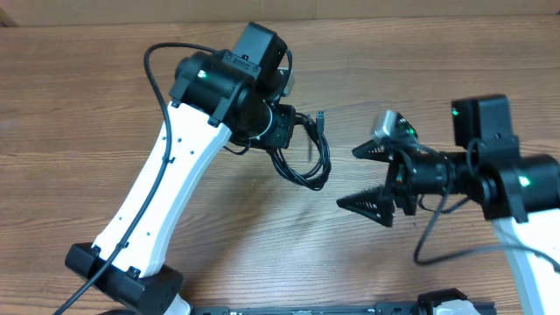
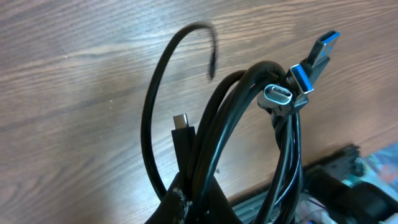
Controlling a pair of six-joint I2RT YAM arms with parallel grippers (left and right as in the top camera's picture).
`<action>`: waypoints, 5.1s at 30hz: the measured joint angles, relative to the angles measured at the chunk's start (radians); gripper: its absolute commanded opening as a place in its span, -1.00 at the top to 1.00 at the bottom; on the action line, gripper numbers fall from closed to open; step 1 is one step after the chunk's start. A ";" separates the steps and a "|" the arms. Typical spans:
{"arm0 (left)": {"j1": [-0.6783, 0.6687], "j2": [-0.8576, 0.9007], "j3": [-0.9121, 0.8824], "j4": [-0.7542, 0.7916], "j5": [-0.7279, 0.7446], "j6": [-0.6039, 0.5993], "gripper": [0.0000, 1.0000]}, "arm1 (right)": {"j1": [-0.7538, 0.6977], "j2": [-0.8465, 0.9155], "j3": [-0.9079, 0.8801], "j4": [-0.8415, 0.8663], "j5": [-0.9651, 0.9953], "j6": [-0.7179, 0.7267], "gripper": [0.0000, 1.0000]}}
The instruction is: Untangle cables
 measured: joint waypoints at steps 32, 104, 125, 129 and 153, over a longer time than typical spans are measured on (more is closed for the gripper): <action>0.000 0.000 0.079 -0.060 0.162 -0.040 0.92 | 0.283 0.129 0.000 0.039 0.077 -0.182 -0.50; 0.001 0.000 0.188 -0.104 0.016 -0.040 0.91 | -0.071 -0.100 0.004 0.317 0.122 0.481 -0.53; 0.001 0.000 0.188 0.103 0.305 -0.172 0.92 | 0.114 0.068 0.005 0.161 0.055 0.075 0.92; 0.001 0.000 0.188 0.125 0.339 -0.175 0.92 | 0.114 0.122 0.005 0.159 0.056 0.071 0.92; 0.007 0.000 0.188 -0.013 0.153 -0.171 0.92 | 0.074 0.032 0.005 0.374 0.089 0.222 0.92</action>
